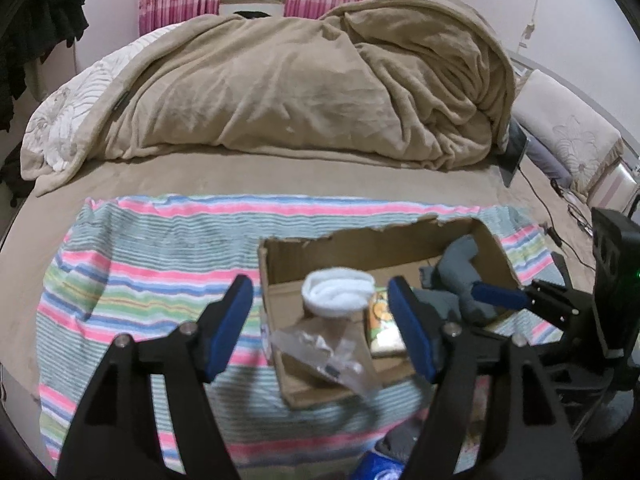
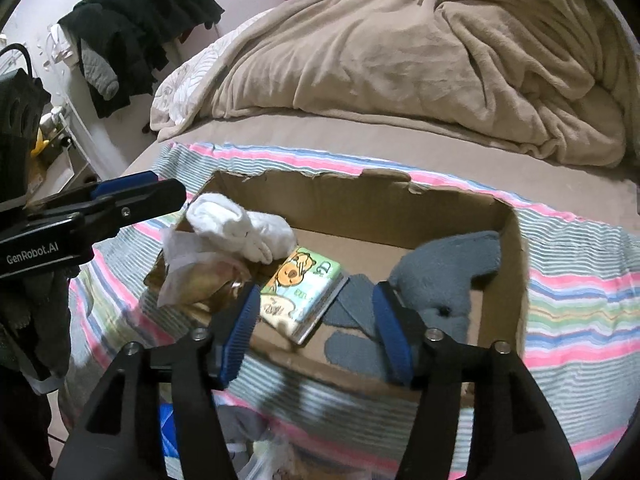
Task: Organize objects
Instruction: 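Lower the white socks and cartoon pack into the box and open both tools, then grasp the blue tissue pack with the left tool while the right tool grasps the cotton swab bag, then carry the tissue pack and cotton swab bag into the box and release both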
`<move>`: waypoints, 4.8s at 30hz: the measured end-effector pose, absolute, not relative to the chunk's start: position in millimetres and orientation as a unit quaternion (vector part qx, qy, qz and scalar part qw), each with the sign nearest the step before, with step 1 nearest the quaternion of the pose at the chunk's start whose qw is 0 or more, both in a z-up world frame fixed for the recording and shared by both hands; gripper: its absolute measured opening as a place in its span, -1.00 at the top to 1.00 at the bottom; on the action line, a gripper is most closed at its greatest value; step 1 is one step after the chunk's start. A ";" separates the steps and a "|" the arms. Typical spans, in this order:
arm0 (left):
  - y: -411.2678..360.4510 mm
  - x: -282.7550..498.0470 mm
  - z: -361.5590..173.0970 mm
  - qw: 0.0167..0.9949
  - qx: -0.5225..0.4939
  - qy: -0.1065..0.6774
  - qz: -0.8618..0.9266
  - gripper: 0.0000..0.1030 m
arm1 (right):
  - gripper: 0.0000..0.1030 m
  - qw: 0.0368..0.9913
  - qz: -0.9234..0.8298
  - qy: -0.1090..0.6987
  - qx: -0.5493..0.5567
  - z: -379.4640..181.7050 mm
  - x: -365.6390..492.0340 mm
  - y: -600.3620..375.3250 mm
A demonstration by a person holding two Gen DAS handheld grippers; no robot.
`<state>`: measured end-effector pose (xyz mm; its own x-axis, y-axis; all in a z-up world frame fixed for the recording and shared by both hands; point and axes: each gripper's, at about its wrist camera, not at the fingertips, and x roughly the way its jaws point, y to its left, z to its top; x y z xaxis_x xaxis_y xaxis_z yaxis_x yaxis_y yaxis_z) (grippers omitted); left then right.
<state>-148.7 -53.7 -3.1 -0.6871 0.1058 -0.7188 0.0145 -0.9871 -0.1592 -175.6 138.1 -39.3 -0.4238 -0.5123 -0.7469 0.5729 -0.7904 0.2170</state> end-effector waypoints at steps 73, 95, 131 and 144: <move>4.7 -23.5 -112.7 0.066 -0.516 -0.072 0.851 -0.30 | -0.34 0.288 -0.802 0.047 0.522 -111.7 -81.3 175.0; 12.4 -28.0 -101.2 0.095 -0.500 -0.066 0.858 0.00 | -0.31 0.283 -0.834 0.029 0.473 -59.8 -86.9 195.4; 17.3 -78.6 0.6 0.090 -0.405 -0.045 0.909 0.06 | -0.31 0.292 -0.871 0.027 0.393 4.1 -146.4 207.8; 39.0 -131.1 -15.0 0.100 -0.415 -0.048 0.903 0.06 | -0.31 0.291 -0.876 0.019 0.385 6.3 -174.5 219.5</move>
